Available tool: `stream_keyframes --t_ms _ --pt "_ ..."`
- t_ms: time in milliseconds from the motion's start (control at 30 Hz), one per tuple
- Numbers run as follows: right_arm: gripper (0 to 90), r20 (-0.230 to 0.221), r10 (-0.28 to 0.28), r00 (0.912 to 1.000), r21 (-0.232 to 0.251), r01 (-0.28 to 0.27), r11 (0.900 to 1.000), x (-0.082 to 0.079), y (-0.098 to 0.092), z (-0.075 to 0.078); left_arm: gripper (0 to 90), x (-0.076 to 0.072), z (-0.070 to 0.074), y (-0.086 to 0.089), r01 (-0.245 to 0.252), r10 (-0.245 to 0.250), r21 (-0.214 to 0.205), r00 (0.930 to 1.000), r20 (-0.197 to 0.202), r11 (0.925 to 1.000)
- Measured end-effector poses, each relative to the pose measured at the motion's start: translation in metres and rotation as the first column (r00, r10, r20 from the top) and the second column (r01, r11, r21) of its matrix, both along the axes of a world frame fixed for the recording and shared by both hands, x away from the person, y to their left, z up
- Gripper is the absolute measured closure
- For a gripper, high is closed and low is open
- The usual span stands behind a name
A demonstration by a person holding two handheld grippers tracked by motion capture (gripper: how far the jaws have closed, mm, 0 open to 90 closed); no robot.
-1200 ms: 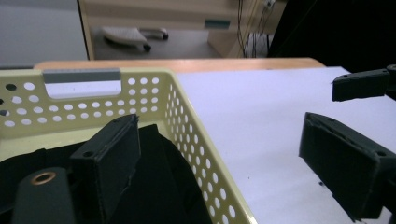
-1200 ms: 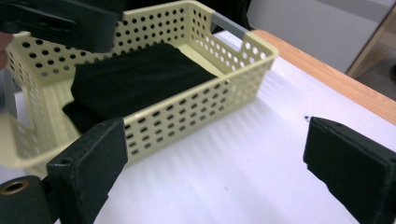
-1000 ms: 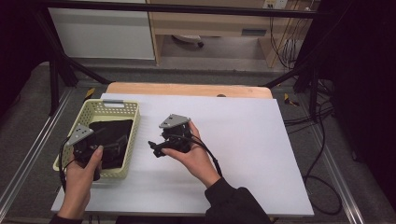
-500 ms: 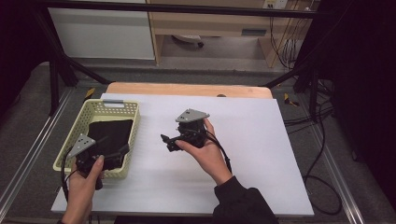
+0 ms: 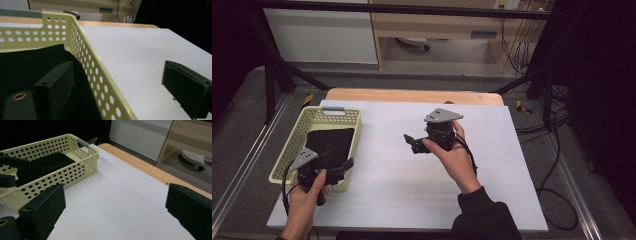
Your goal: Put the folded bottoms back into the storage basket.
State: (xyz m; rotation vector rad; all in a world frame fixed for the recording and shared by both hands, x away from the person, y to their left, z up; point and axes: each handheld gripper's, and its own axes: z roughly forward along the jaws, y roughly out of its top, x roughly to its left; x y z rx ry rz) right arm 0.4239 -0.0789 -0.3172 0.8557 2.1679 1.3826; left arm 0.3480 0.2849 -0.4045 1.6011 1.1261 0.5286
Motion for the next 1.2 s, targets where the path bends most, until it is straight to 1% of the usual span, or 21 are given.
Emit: stream_keyframes --t_ms 133,233,333,433,533,633,733,800,867,1033,1200 --pt "2.4 0.009 -0.006 0.9999 0.010 0.006 0.9999 -0.001 -0.007 0.004 10.6 0.000 0.000 0.000 0.000 0.000 -0.001 1.0000 0.002 1.0000" --pt "2.2 0.030 -0.020 0.9993 0.018 0.019 0.9997 -0.003 -0.009 0.005 10.6 0.001 0.000 0.000 0.001 -0.001 -0.002 1.0000 0.001 1.0000" --pt "2.2 0.044 -0.049 0.9978 0.037 0.047 0.9982 -0.004 -0.014 0.006 10.6 0.001 -0.001 -0.001 0.003 -0.003 0.000 1.0000 0.001 1.0000" --pt "2.3 0.069 -0.102 0.9923 0.054 0.099 0.9937 -0.003 -0.021 0.008 10.1 0.001 -0.001 -0.001 0.000 0.000 -0.002 1.0000 0.000 1.0000" --pt "2.4 0.065 -0.144 0.9875 0.076 0.139 0.9874 -0.003 -0.032 0.011 9.7 0.000 -0.001 0.000 0.001 -0.001 -0.004 1.0000 -0.001 1.0000" --pt "2.4 0.070 -0.160 0.9847 0.086 0.154 0.9844 -0.005 -0.042 0.014 9.2 0.000 -0.001 0.000 0.000 0.000 -0.005 1.0000 0.000 1.0000" --pt "2.1 0.078 -0.173 0.9818 0.087 0.166 0.9823 -0.007 -0.052 0.017 9.2 0.001 -0.001 -0.001 0.000 0.000 -0.004 1.0000 0.001 1.0000" --pt "1.9 0.080 -0.171 0.9820 0.085 0.164 0.9827 -0.008 -0.058 0.018 9.2 0.000 -0.001 -0.001 0.000 0.000 -0.005 1.0000 0.002 1.0000" --pt "1.9 0.077 -0.181 0.9804 0.093 0.174 0.9804 -0.009 -0.064 0.020 9.2 0.001 -0.001 -0.001 -0.001 0.001 -0.005 1.0000 0.000 1.0000" --pt "1.9 0.083 -0.198 0.9767 0.103 0.189 0.9766 -0.011 -0.076 0.022 9.1 0.001 -0.001 0.000 0.000 0.000 -0.007 1.0000 -0.001 1.0000" --pt "1.9 0.077 -0.205 0.9757 0.101 0.197 0.9752 -0.015 -0.085 0.023 9.2 0.001 -0.001 0.000 -0.001 0.001 -0.009 1.0000 -0.003 1.0000"
